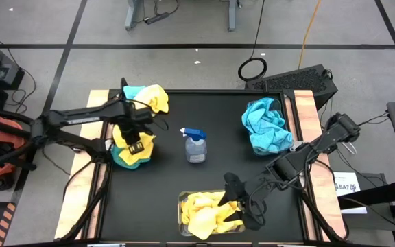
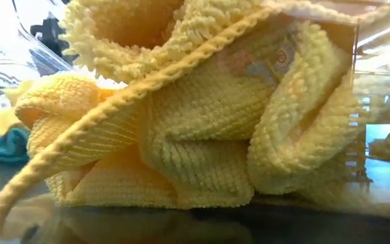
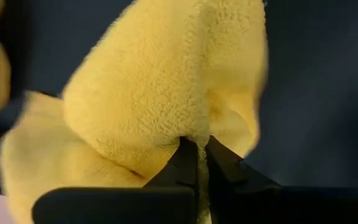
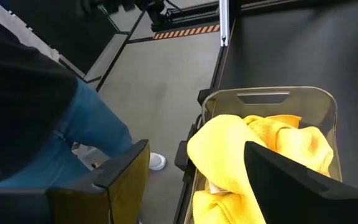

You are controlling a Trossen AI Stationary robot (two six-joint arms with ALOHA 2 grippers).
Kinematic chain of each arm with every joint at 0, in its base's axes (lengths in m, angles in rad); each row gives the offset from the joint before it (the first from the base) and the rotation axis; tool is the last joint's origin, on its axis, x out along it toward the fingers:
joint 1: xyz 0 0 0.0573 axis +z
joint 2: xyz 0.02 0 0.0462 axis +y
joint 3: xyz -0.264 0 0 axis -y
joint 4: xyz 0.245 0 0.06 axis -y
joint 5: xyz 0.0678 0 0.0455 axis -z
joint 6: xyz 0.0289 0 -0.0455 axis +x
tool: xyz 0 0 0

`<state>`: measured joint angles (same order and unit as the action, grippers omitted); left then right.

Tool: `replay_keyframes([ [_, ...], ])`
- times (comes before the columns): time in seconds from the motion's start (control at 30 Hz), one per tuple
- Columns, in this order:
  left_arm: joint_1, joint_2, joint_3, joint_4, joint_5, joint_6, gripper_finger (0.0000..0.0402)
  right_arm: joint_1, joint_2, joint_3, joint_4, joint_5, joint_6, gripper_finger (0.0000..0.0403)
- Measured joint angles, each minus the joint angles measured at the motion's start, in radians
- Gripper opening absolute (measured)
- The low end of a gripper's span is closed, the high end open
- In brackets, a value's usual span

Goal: Sort microfiber towel by color & place in baskets
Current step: Put the yellow towel into the bottom transparent bin

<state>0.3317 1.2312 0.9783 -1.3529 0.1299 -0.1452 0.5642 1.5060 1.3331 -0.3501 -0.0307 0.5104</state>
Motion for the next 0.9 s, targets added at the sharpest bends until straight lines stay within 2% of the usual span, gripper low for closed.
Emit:
replay_keyframes([
  [0.23,-0.002,-0.103,0.277,-0.125,-0.001,-0.036,0.0009,-0.009,-0.036,0.000,0.001,0.009,-0.014,0.0253],
  [0.53,-0.072,-0.141,0.587,-0.143,0.044,-0.125,0.0009,-0.042,-0.053,0.000,0.033,0.036,-0.044,0.0253],
  [0.7,-0.168,-0.140,0.659,-0.057,0.096,-0.187,0.0009,-0.064,-0.053,0.000,0.138,0.077,-0.095,0.0253],
  [0.9,-0.309,-0.117,0.664,0.121,0.117,-0.266,0.0009,-0.098,-0.053,0.000,0.285,0.118,-0.194,0.0253],
])
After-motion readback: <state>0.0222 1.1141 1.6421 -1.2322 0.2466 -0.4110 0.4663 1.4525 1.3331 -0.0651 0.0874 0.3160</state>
